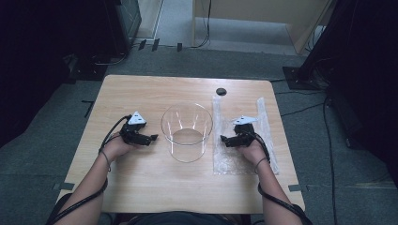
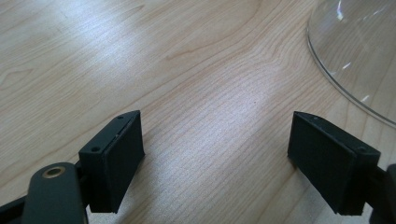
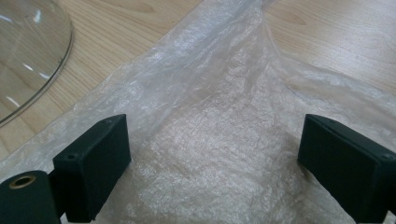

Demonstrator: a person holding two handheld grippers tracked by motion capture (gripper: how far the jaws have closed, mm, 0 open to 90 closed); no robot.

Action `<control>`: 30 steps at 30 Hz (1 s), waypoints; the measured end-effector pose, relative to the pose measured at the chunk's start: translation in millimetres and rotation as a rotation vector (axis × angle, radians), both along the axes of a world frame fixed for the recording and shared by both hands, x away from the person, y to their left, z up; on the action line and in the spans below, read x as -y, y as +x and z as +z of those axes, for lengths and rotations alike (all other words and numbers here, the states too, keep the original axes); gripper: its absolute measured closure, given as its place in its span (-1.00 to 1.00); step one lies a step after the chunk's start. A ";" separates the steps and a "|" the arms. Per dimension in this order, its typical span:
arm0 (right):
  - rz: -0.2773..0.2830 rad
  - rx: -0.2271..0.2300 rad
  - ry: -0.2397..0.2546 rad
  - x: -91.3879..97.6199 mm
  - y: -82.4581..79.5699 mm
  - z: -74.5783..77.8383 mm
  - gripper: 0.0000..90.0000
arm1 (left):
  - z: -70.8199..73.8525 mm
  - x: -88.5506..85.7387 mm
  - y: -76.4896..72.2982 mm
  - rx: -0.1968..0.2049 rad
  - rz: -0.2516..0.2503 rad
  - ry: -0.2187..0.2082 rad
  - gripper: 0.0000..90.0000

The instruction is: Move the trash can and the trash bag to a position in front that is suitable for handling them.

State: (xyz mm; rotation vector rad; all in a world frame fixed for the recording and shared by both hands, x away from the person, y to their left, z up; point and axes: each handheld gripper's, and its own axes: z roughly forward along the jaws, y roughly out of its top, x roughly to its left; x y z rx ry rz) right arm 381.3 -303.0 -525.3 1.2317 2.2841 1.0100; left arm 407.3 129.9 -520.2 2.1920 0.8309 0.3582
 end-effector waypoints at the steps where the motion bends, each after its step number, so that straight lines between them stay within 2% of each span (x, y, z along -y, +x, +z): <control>1: 0.001 0.002 -0.002 0.1 0.3 -0.1 -0.80 | 0.0 0.0 0.1 0.001 -0.001 0.001 -0.61; 10: 0.003 0.002 -0.003 -0.1 0.9 -0.1 -0.80 | -0.2 2.4 -0.6 0.000 0.024 -0.002 -0.62; 30: 0.021 0.001 -0.001 -1.7 4.0 0.0 -0.80 | 0.1 2.4 1.4 -0.001 0.021 0.002 -0.62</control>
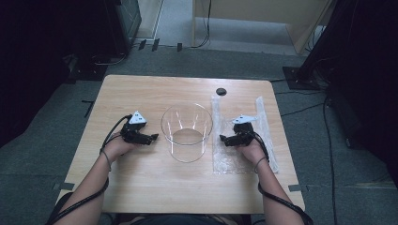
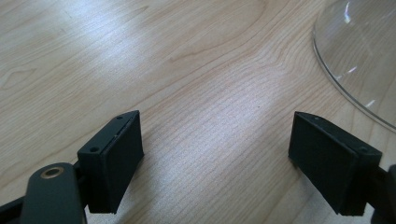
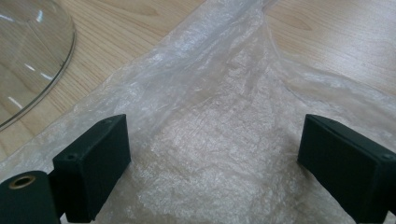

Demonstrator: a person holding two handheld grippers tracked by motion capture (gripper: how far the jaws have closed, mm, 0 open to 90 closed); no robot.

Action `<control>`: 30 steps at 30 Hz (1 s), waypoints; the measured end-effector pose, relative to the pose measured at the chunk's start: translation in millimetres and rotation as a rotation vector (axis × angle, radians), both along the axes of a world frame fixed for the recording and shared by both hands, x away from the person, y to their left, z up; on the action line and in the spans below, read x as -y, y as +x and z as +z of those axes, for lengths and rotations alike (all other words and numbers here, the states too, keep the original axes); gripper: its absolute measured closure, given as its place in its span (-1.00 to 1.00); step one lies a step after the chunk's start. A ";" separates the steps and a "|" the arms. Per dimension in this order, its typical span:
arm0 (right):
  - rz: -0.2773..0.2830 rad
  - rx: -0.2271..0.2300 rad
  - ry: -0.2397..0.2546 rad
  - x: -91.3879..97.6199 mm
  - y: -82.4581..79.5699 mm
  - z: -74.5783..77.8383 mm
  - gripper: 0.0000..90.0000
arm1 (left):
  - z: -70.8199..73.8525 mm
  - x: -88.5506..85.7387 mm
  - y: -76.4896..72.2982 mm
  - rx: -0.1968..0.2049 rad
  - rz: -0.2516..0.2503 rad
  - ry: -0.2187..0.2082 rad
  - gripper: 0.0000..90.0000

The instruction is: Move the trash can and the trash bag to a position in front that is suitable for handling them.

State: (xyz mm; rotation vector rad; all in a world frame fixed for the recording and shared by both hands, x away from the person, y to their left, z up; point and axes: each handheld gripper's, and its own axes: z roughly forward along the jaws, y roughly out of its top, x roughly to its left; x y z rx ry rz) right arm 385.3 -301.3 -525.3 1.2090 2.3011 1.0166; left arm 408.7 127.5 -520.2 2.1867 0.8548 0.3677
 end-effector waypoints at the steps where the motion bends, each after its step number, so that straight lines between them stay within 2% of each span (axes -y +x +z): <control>1: 0.000 0.000 0.000 0.1 0.0 0.0 -0.80 | -0.1 0.2 0.2 0.000 0.001 -0.002 -0.62; 6: -0.003 0.000 0.003 0.2 0.3 0.1 -0.79 | -0.1 0.5 0.9 0.000 0.002 -0.003 -0.62; 12: -0.024 -0.037 0.004 -1.2 2.1 3.5 -0.78 | 1.4 2.0 1.7 -0.011 0.015 0.005 -0.62; 14: -0.023 -0.047 0.000 -1.1 2.4 5.7 -0.61 | 1.5 2.0 1.9 -0.015 0.019 0.001 -0.62; 18: -0.015 -0.056 -0.013 -0.6 2.9 7.9 -0.59 | 2.4 1.3 2.3 -0.026 0.028 -0.005 -0.62; 23: -0.018 -0.056 -0.021 -1.0 3.5 10.2 -0.60 | 4.1 0.4 3.6 -0.046 0.048 -0.010 -0.62; 30: -0.035 -0.039 0.002 -4.5 4.7 15.7 -0.60 | 6.2 -0.4 4.0 -0.065 0.054 -0.010 -0.62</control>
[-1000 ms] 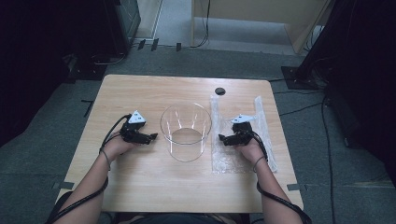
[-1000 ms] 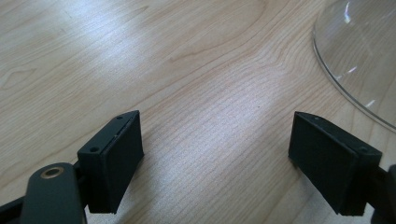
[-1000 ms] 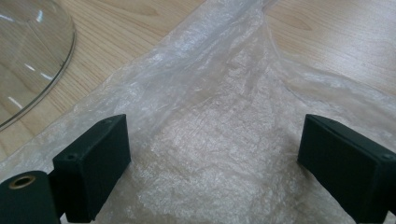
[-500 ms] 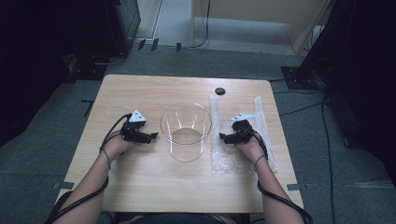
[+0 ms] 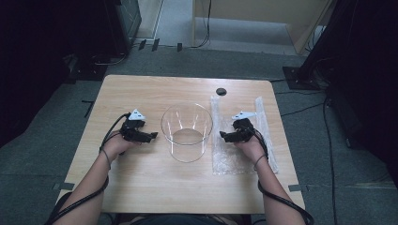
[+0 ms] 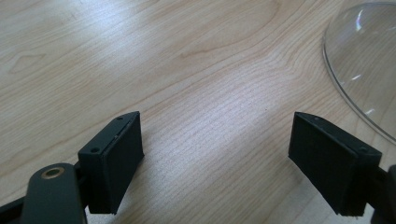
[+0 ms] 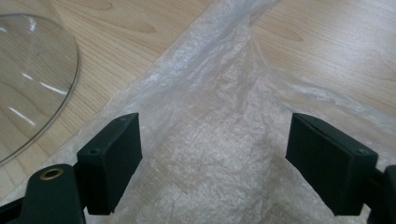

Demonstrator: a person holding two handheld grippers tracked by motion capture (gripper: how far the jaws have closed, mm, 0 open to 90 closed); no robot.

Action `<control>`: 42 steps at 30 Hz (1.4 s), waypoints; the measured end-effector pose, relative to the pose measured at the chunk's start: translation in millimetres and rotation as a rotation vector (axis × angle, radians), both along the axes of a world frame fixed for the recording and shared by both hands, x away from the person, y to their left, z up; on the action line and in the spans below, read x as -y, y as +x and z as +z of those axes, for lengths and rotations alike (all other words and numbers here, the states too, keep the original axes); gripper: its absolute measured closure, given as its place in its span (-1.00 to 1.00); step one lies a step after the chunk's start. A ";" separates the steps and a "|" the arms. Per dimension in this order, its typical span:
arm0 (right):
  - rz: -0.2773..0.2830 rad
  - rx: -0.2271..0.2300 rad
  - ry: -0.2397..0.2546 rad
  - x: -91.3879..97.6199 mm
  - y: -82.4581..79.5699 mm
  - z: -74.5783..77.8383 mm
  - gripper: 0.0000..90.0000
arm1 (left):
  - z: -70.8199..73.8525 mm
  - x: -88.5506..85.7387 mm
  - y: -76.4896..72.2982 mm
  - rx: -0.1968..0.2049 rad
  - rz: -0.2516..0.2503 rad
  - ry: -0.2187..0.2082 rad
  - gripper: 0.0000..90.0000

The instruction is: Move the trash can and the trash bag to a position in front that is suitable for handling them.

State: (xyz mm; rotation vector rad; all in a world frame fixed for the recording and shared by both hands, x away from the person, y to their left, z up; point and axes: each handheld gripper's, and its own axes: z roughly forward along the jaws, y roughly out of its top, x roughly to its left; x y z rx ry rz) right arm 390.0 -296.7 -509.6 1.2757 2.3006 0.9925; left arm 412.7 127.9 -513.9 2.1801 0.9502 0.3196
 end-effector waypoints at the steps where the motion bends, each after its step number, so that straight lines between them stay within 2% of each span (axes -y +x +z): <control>1: -0.004 0.001 0.003 -1.0 0.3 0.2 -0.60 | 0.5 0.2 -0.3 -0.001 -0.007 0.001 -0.62; 8: -0.001 -0.019 0.016 -3.8 5.6 3.1 -0.51 | 3.2 2.8 2.1 0.001 -0.015 -0.019 -0.62; 14: -0.032 -0.015 0.009 -6.9 8.5 6.6 -0.51 | 4.1 3.7 3.5 -0.003 -0.017 -0.028 -0.62; 24: -0.040 -0.027 0.055 -18.7 11.2 9.1 -0.51 | 7.7 9.2 6.6 -0.033 -0.015 -0.033 -0.62; 27: -0.037 -0.022 0.028 -24.7 10.2 8.2 -0.51 | 8.0 13.5 8.2 -0.041 -0.021 -0.039 -0.62; 31: -0.042 -0.010 0.012 -30.3 10.6 4.4 -0.50 | 8.8 17.9 8.5 -0.040 -0.053 -0.025 -0.62; 36: -0.040 -0.027 0.012 -36.9 10.3 0.3 -0.50 | 12.4 20.1 9.6 -0.037 -0.062 -0.038 -0.62; 39: -0.019 -0.046 -0.007 -41.2 9.6 -2.4 -0.50 | 14.8 19.6 11.5 -0.044 -0.067 -0.039 -0.62; 42: -0.014 -0.045 -0.033 -43.5 9.5 -3.9 -0.50 | 16.2 20.5 14.1 -0.047 -0.070 -0.049 -0.62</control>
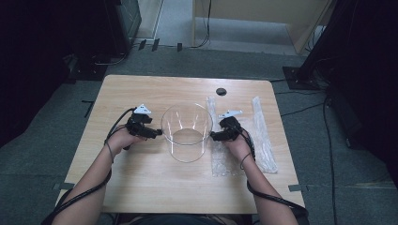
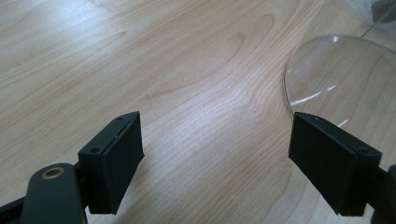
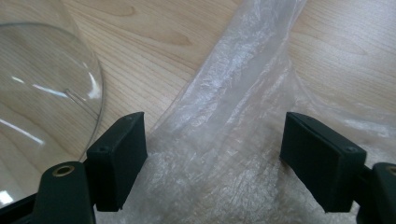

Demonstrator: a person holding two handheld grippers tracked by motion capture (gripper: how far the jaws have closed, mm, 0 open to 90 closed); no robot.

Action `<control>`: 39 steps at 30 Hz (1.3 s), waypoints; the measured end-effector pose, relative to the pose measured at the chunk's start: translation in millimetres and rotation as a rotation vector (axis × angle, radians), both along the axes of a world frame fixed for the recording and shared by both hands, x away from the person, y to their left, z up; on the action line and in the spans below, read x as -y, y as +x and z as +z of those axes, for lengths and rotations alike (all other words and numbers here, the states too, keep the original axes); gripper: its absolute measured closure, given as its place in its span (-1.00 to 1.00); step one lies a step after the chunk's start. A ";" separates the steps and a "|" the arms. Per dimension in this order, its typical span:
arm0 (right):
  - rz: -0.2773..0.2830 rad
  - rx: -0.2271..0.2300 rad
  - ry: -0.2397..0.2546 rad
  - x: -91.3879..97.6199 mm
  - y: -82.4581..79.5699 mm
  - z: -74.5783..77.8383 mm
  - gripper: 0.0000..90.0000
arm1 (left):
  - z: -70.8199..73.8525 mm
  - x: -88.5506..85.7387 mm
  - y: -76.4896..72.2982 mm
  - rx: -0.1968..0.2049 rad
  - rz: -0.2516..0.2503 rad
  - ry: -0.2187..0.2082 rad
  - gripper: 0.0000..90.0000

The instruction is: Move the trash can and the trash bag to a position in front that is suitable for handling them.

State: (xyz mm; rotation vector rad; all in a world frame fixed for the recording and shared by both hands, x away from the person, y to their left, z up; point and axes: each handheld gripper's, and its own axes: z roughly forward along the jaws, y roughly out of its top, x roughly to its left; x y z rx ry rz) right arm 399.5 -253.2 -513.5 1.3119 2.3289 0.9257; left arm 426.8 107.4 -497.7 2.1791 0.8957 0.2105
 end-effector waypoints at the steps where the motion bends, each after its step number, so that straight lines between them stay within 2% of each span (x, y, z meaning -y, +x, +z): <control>1: 0.000 -0.001 -0.005 -0.4 0.0 0.0 -0.50 | 0.3 1.1 0.6 0.000 0.003 -0.008 -0.62; 4: 0.006 0.007 -0.025 0.5 -0.4 0.0 -0.47 | 1.7 3.8 2.7 -0.008 -0.007 -0.003 -0.62; 8: 0.014 0.020 -0.019 3.7 0.5 -0.8 -0.41 | 5.5 8.4 6.1 -0.021 -0.027 -0.004 -0.62; 11: 0.021 0.033 -0.008 7.4 0.7 -0.4 -0.14 | 7.5 9.3 7.7 -0.019 -0.025 -0.026 -0.62; 12: 0.021 0.033 -0.008 7.4 0.7 -0.4 -0.14 | 8.2 9.5 7.8 -0.020 -0.013 -0.043 -0.62; 13: 0.021 0.036 -0.006 8.4 0.7 0.4 0.01 | 7.9 9.1 8.5 -0.026 -0.009 -0.041 -0.62; 15: 0.018 0.034 -0.007 8.6 0.5 0.9 0.08 | 7.8 9.0 8.5 -0.031 -0.011 -0.031 -0.62; 16: 0.026 0.032 -0.008 9.6 0.6 1.9 0.24 | 8.1 8.8 7.4 -0.034 -0.012 -0.025 -0.62; 20: 0.021 0.030 -0.009 11.6 0.5 2.7 0.56 | 10.8 8.4 1.8 -0.059 -0.031 -0.053 -0.62; 23: 0.040 0.019 -0.009 12.4 -0.6 3.9 0.87 | 13.5 8.4 -0.3 -0.061 -0.039 -0.047 -0.62; 25: 0.045 0.004 -0.006 12.4 -1.2 4.7 0.96 | 15.4 7.9 -1.3 -0.065 -0.038 -0.053 -0.62; 29: 0.043 -0.030 0.018 14.6 -0.8 6.4 0.99 | 19.0 5.7 -0.8 -0.067 -0.028 -0.060 -0.62; 35: 0.019 -0.023 0.101 20.2 0.1 19.8 0.99 | 21.7 5.0 -2.5 -0.058 -0.041 -0.048 -0.62; 39: 0.010 -0.018 0.135 22.5 -0.6 27.4 1.00 | 25.1 2.8 -3.2 -0.052 -0.038 -0.048 -0.62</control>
